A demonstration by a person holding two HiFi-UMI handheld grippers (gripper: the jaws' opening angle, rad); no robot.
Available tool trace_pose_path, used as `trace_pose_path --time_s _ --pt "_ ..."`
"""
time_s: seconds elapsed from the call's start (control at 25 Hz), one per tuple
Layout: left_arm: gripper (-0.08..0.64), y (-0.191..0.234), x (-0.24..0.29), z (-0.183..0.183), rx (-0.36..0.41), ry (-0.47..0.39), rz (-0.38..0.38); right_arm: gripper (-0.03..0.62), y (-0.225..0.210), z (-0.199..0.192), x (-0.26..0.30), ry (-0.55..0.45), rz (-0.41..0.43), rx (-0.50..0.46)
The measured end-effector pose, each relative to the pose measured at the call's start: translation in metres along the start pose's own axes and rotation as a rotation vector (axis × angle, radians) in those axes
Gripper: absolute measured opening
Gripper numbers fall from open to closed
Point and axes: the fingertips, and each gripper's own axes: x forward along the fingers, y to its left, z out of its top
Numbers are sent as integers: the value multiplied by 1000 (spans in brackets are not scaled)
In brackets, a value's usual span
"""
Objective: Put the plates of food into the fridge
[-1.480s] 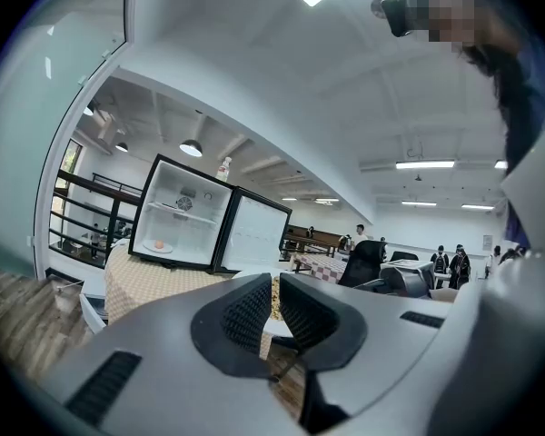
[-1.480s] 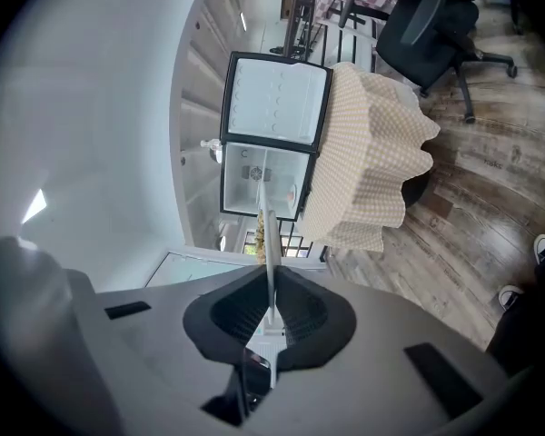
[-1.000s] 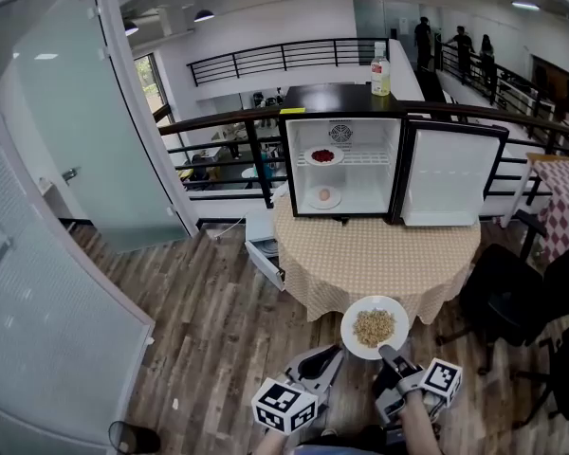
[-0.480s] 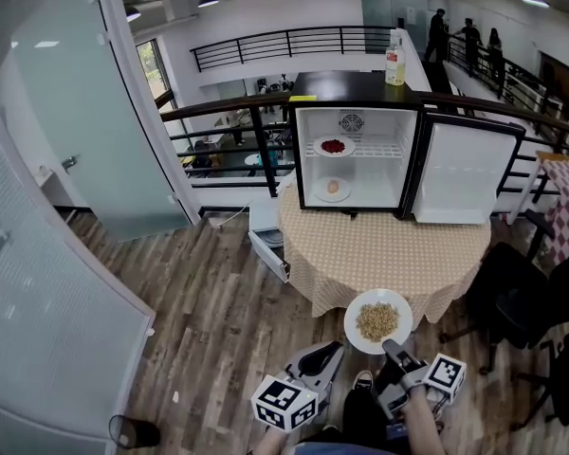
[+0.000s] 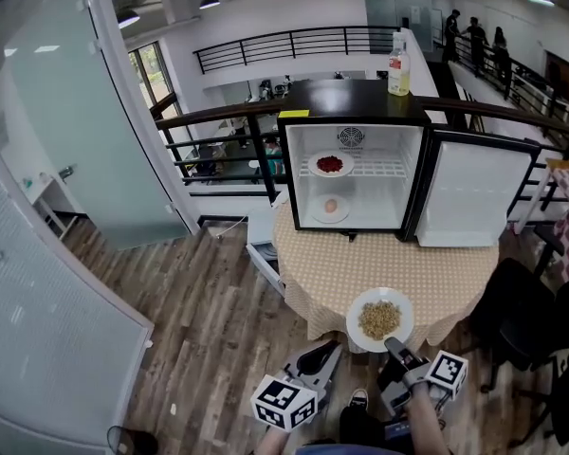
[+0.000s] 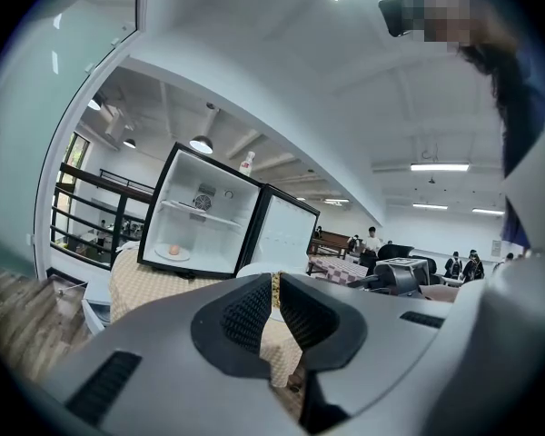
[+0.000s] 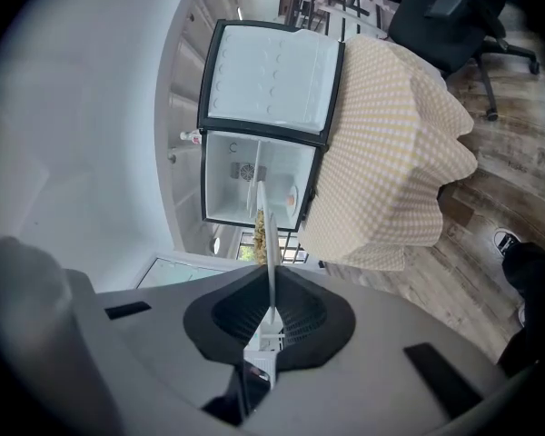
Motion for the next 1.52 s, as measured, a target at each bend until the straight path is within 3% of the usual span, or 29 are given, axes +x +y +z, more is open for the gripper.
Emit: trace_pose_path --time_s 0.32,0.6,1.2,1.52 --pt "31 25 75 22 0 -1 21 26 11 74 49 15 12 -22" --pt "31 40 118 34 10 -6 45 26 8 112 79 38 8 -12" --pt "31 59 143 34 -4 17 96 26 17 139 122 85 30 -1" --pt "31 72 175 44 8 34 30 26 26 166 140 37 28 -13"
